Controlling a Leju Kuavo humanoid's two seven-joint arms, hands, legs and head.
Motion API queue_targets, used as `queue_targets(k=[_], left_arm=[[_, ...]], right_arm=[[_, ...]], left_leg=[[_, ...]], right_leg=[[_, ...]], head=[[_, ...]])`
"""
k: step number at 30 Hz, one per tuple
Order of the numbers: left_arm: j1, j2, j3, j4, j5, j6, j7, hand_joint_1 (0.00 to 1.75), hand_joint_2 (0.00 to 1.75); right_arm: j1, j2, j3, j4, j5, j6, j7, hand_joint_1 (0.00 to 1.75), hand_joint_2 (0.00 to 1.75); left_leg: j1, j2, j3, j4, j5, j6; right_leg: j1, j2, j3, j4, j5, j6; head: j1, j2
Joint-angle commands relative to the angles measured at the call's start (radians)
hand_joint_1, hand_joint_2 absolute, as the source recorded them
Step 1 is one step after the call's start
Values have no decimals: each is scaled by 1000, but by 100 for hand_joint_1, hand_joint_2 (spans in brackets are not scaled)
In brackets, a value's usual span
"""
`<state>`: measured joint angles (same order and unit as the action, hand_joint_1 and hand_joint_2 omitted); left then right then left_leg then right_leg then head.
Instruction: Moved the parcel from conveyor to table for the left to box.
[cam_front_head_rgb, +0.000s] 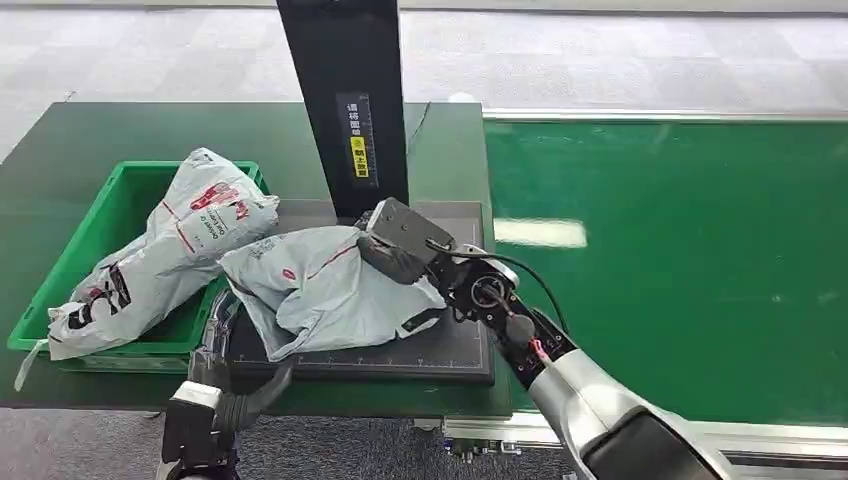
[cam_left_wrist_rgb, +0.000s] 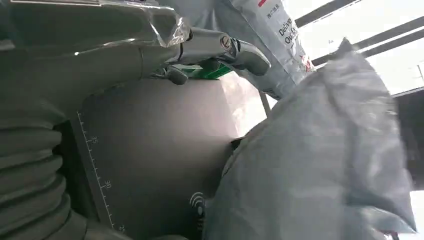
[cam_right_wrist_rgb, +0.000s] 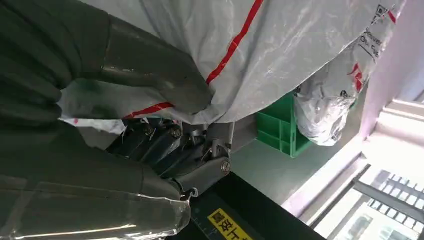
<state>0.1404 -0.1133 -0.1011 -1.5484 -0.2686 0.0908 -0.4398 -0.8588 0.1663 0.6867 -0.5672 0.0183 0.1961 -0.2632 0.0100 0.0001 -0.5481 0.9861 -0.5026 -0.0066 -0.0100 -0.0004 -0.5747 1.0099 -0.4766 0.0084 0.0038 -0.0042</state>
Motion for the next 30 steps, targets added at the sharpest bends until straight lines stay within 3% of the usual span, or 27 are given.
queue_targets(k=[1, 8, 13, 14, 15, 18, 22, 26, 30], left_arm=[[8, 28, 6, 8, 9, 5, 9, 0, 175], [-10, 41, 25, 12, 23, 7, 9, 0, 175], [-14, 45, 27, 17, 24, 8, 10, 0, 175], [-6, 40, 37, 10, 28, 20, 9, 0, 175], [3, 38, 43, 1, 30, 27, 8, 0, 175], [36, 24, 65, -39, 22, 49, 7, 0, 175], [55, 24, 83, -55, 6, 64, 12, 0, 175], [114, 11, 116, -149, -27, 94, -2, 0, 175], [190, -16, 153, -287, -92, 175, -5, 0, 175]], right_arm=[[-77, -16, 183, 135, 142, -73, 33, 175, 175], [-51, -69, 162, 101, 189, -216, 34, 175, 175], [-43, -81, 143, 82, 184, -231, 32, 175, 175], [-32, -88, 102, 56, 164, -264, 20, 12, 175], [-27, -95, 81, 43, 151, -267, 14, 0, 175], [43, -136, -33, -82, 85, -336, -97, 0, 175], [196, -201, -151, -307, 43, -392, -161, 0, 175], [515, -243, -363, -699, -60, -402, -247, 0, 175], [720, -193, -495, -862, -74, -332, -247, 0, 175]], left_leg=[[0, 1, 1, -1, 0, 0], [1, -1, 1, 0, 1, 0], [0, -1, 1, -1, 1, 0], [0, -1, 2, -1, 1, 0], [0, -1, 2, -1, 1, 0], [0, -2, 2, -1, 1, 0], [1, -2, 2, -1, 0, 0], [1, -4, 3, -2, 0, 0], [2, -5, 1, -1, -2, 0]], right_leg=[[0, 1, 1, 0, 0, -1], [1, -2, 1, -1, 0, 0], [1, -1, 1, -1, 1, 0], [0, -1, 1, -1, 1, 0], [0, -1, 1, -1, 1, 0], [1, -2, 2, -2, 0, -1], [1, -2, 2, -2, 0, 0], [2, -4, 4, -3, 0, 0], [2, -5, 3, -3, -2, 0]], head=[[0, 0], [0, 0], [0, 0], [0, 0], [0, 0], [0, 0], [0, 0], [0, 0], [0, 0]])
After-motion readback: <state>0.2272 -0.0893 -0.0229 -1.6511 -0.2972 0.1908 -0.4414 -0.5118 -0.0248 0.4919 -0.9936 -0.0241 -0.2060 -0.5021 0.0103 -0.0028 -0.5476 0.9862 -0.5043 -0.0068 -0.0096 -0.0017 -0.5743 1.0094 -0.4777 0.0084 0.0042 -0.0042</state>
